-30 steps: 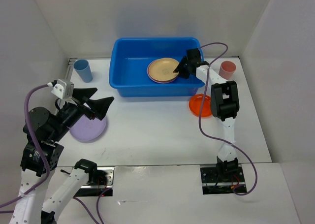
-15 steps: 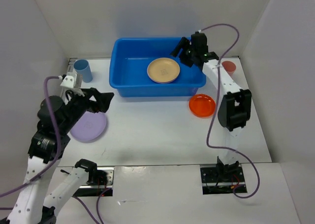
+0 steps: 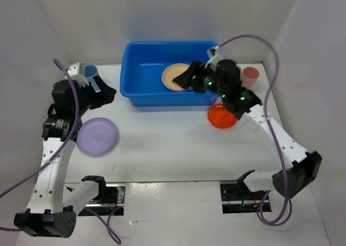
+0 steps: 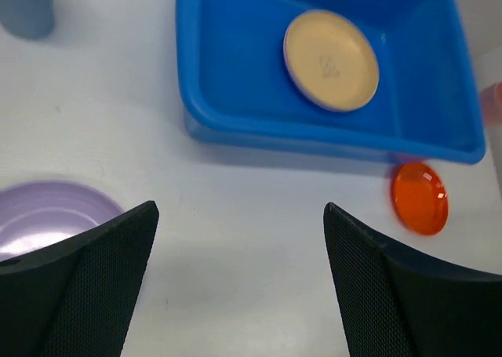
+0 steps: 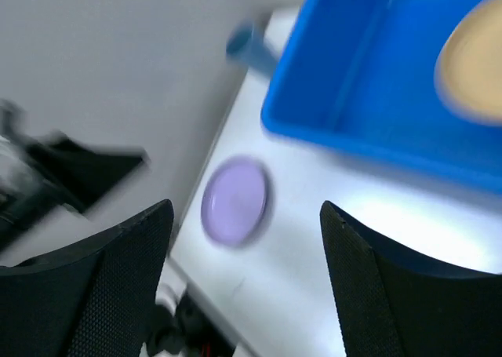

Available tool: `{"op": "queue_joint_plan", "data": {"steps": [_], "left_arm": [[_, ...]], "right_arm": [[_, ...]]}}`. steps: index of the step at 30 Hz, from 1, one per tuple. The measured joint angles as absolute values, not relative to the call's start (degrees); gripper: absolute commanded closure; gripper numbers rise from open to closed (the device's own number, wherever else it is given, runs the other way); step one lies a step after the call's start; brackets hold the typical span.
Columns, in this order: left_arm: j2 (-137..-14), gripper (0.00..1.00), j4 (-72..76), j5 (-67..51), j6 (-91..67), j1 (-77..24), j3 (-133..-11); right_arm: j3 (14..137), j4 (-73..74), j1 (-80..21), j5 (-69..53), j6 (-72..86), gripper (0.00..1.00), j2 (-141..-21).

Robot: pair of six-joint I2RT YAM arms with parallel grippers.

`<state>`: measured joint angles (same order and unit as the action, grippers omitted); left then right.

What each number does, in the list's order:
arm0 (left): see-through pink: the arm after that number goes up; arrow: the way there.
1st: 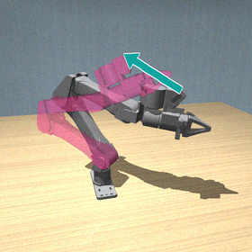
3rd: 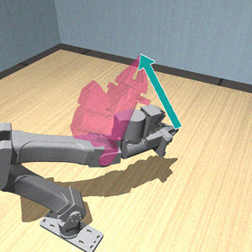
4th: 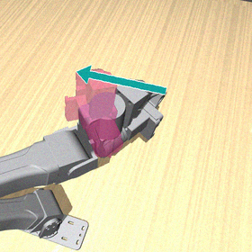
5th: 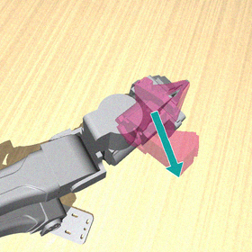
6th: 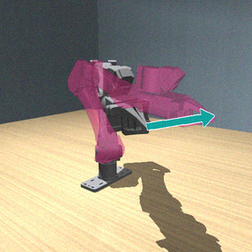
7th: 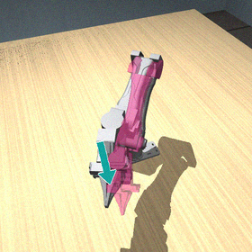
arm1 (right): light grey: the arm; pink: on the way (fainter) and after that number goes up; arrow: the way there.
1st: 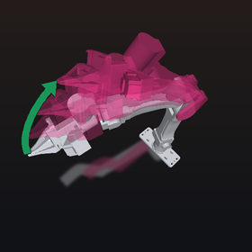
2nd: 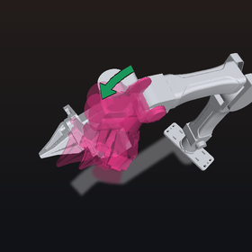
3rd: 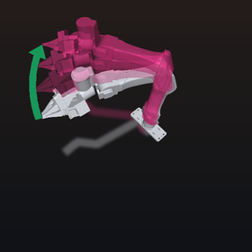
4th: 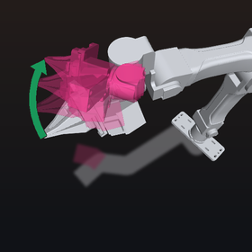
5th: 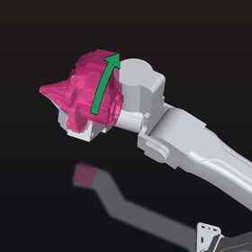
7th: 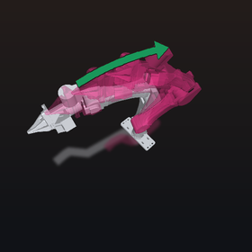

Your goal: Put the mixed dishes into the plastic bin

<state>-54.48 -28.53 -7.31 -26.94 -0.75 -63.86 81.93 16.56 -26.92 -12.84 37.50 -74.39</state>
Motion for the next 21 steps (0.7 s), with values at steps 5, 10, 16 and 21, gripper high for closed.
{"op": "queue_joint_plan", "data": {"steps": [5, 10, 16, 21], "left_arm": [[-51.9, 0.08, -28.7, -4.7, -26.6, 1.0, -70.3], [-47.4, 0.08, -31.2, -2.3, -26.2, 1.3, -72.6], [-40.8, 0.08, -31.8, -1.7, -26.2, 1.3, -77.8], [-37.0, 0.08, -31.9, -1.7, -25.6, 1.3, -80.5]], "right_arm": [[69.5, 15.2, -37.7, -13.8, 41.6, 0.27, -80.6], [68.1, 12.4, -48.3, -12.7, 45.7, 0.33, -90.4], [73.6, 5.2, -58.7, -8.8, 51.2, 0.33, -104.9], [78.1, 1.3, -62.0, -2.7, 55.7, 0.35, -114.8]]}}
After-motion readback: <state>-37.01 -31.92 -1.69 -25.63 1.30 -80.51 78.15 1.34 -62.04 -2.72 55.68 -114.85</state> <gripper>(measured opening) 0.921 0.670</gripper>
